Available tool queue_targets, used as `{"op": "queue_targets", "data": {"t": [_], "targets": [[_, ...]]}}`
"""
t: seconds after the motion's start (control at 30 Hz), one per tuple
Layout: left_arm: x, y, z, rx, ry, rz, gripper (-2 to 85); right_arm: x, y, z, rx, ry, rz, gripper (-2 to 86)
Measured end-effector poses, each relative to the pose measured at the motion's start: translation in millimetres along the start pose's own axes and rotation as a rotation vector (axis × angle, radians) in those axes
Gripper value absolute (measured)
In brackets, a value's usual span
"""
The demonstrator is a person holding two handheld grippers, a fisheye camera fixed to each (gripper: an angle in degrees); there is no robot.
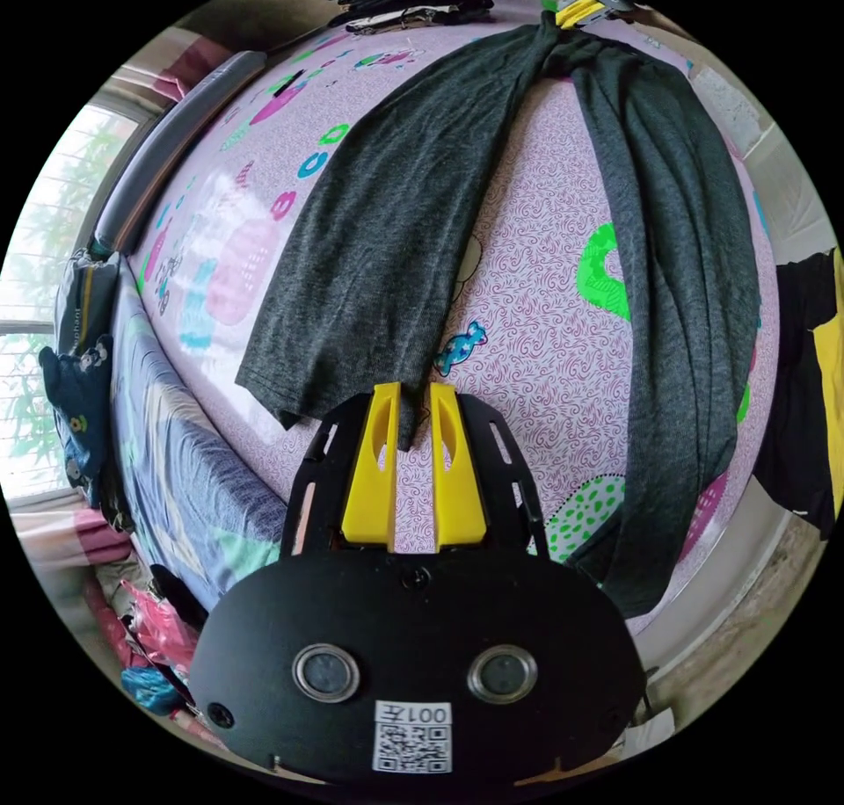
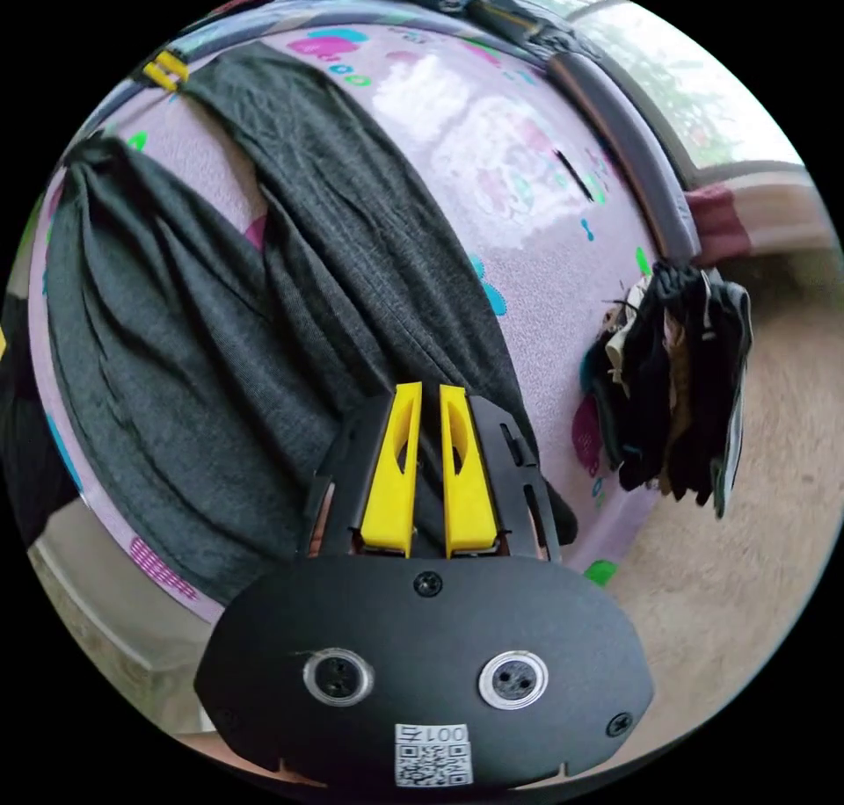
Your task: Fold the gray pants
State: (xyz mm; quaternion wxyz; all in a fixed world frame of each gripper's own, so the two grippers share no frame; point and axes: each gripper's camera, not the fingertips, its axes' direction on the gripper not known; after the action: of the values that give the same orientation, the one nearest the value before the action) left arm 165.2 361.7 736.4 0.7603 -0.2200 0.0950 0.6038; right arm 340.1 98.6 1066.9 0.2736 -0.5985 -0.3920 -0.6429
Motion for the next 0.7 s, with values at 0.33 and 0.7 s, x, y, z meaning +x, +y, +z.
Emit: {"op": "queue_targets", "data": {"t": [0.33,0.7], "targets": [[17.9,-52.7,-93.2,-0.125,0.048,0.084,-1.1,7.9,-73.2,40.5,-0.114,-0.099,-0.336,6.5],[-46.3,-118.6,-265.1,-0.094,0.083,0.058,-1.4,103.3,-107.2,2.2,0.014,-0.260,-0.276,0.7]]}}
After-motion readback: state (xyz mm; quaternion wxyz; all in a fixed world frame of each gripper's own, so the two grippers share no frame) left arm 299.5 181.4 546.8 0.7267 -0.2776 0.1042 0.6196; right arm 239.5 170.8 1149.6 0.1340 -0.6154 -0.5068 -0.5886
